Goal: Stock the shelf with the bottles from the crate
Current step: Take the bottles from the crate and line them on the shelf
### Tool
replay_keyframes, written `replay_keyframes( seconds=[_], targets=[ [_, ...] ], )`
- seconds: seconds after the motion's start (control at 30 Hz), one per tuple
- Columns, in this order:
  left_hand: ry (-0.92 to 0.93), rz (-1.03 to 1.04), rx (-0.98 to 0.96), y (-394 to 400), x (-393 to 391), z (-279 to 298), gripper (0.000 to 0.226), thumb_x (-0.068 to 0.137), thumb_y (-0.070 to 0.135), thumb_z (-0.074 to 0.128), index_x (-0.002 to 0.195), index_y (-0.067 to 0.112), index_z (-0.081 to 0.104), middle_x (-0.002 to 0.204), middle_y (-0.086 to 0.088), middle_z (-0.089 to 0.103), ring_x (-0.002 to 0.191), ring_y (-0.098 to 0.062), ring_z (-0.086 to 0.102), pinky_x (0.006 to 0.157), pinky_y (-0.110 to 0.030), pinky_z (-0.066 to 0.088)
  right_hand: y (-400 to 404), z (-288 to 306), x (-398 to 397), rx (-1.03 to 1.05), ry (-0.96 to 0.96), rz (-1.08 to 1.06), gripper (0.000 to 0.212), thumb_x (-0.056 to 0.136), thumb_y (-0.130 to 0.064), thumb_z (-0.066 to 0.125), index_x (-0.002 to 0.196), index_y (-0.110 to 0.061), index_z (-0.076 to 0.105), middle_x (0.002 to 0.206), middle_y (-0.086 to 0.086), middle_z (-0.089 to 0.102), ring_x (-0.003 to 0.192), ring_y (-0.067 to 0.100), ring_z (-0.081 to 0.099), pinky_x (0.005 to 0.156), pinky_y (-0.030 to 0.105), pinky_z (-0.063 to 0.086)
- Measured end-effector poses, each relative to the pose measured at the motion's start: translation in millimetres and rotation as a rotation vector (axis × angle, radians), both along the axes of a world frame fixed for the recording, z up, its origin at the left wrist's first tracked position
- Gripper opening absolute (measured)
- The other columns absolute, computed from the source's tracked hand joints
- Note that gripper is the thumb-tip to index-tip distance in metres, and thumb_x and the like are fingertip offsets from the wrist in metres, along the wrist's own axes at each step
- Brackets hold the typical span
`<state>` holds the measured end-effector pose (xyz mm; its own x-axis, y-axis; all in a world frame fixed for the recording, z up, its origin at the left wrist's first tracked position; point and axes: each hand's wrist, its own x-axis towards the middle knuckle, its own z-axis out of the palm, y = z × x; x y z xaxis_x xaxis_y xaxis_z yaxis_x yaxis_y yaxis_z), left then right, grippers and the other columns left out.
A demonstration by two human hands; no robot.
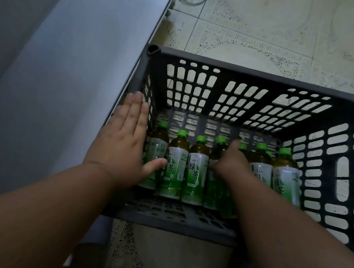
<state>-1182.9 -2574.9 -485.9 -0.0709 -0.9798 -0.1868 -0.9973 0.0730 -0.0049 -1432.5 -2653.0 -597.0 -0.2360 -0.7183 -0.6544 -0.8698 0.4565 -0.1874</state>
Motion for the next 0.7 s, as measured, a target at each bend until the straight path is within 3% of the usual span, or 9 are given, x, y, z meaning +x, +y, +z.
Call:
replay_keyframes(
  seconds=[0.07, 0.17, 0.23, 0.3, 0.37, 0.43, 0.5, 0.6, 0.7],
  targets=[
    [-0.019, 0.004, 0.021, -0.9, 0.3, 0.1, 0.114, 0.073, 0.088, 0.0, 0.143, 0.005, -0.034, 0.157, -0.018, -0.031, 0.143, -0.027, -0.033, 0.117, -0.039, -0.015, 5.2, 6.0, 6.9, -0.032, -0.088, 0.028, 0.08, 0.076, -0.023, 0.081, 0.133, -0.025, 0.026, 0.118, 0.014, 0.059, 0.097, 0.033, 0.063, 0.07, 0.041, 0.055],
    [-0.042, -0.001, 0.087, -0.7, 0.1, 5.9, 0.116, 0.071, 0.089, 0.003, 0.142, 0.006, -0.036, 0.155, -0.018, -0.036, 0.141, -0.027, -0.036, 0.117, -0.04, -0.016, 10.8, 34.1, 14.5, -0.16, -0.208, 0.109, 0.072, 0.073, -0.028, 0.083, 0.127, -0.024, 0.037, 0.112, 0.007, 0.059, 0.091, 0.025, 0.063, 0.068, 0.038, 0.057],
    [0.048, 0.021, 0.146, 0.7, 0.1, 15.3, 0.117, 0.074, 0.087, 0.018, 0.147, 0.009, -0.031, 0.157, -0.014, -0.033, 0.143, -0.025, -0.032, 0.119, -0.04, -0.01, 8.2, 68.6, 25.7, -0.247, -0.33, 0.163, 0.064, 0.07, -0.032, 0.085, 0.116, -0.031, 0.04, 0.104, 0.0, 0.059, 0.083, 0.016, 0.062, 0.06, 0.03, 0.054],
    [0.259, 0.104, 0.168, 6.7, 2.0, 38.4, 0.116, 0.079, 0.079, 0.046, 0.154, 0.015, -0.016, 0.164, -0.008, -0.015, 0.149, -0.02, -0.014, 0.121, -0.036, 0.0, 5.8, 118.1, 43.8, -0.342, -0.457, 0.227, 0.061, 0.068, -0.039, 0.086, 0.109, -0.037, 0.04, 0.098, -0.005, 0.059, 0.08, 0.012, 0.06, 0.057, 0.026, 0.048],
    [0.469, 0.201, 0.121, 20.5, 8.4, 74.6, 0.11, 0.077, 0.067, 0.066, 0.157, 0.017, 0.01, 0.164, -0.005, 0.016, 0.149, -0.019, 0.015, 0.118, -0.032, 0.019, 10.9, 176.0, 69.4, -0.456, -0.563, 0.285, 0.062, 0.066, -0.048, 0.084, 0.108, -0.039, 0.04, 0.094, -0.014, 0.058, 0.08, 0.004, 0.058, 0.06, 0.024, 0.044],
    [0.674, 0.312, 0.023, 39.0, 18.7, 113.4, 0.097, 0.073, 0.058, 0.078, 0.15, 0.02, 0.034, 0.146, 0.001, 0.046, 0.136, -0.021, 0.041, 0.1, -0.021, 0.037, 22.2, 232.1, 96.8, -0.552, -0.696, 0.323, 0.067, 0.064, -0.054, 0.084, 0.113, -0.037, 0.041, 0.096, -0.018, 0.059, 0.085, -0.002, 0.057, 0.069, 0.022, 0.047],
    [0.799, 0.419, -0.057, 64.6, 35.1, 154.2, 0.1, 0.069, 0.057, 0.081, 0.15, 0.019, 0.035, 0.144, 0.002, 0.048, 0.133, -0.019, 0.045, 0.099, -0.023, 0.04, 42.8, 285.9, 127.2, -0.606, -0.837, 0.359, 0.071, 0.064, -0.056, 0.084, 0.118, -0.032, 0.044, 0.102, -0.014, 0.064, 0.091, 0.002, 0.062, 0.082, 0.028, 0.051],
    [0.848, 0.503, -0.158, 108.3, 66.9, 203.7, 0.116, 0.061, 0.069, 0.078, 0.154, 0.022, 0.027, 0.156, 0.001, 0.037, 0.138, -0.015, 0.038, 0.105, -0.031, 0.034, 77.3, 358.5, 173.8, -0.655, -0.994, 0.438, 0.071, 0.059, -0.061, 0.08, 0.116, -0.037, 0.046, 0.101, -0.013, 0.064, 0.089, 0.0, 0.063, 0.083, 0.031, 0.053],
    [0.816, 0.594, -0.291, 154.2, 102.1, 240.1, 0.104, 0.068, 0.067, 0.075, 0.152, 0.027, 0.029, 0.155, 0.003, 0.037, 0.137, -0.016, 0.04, 0.102, -0.035, 0.038, 112.9, 412.7, 223.6, -0.669, -1.117, 0.51, 0.07, 0.063, -0.05, 0.084, 0.121, -0.034, 0.048, 0.11, -0.009, 0.063, 0.099, 0.011, 0.063, 0.088, 0.041, 0.055]
  ],
)
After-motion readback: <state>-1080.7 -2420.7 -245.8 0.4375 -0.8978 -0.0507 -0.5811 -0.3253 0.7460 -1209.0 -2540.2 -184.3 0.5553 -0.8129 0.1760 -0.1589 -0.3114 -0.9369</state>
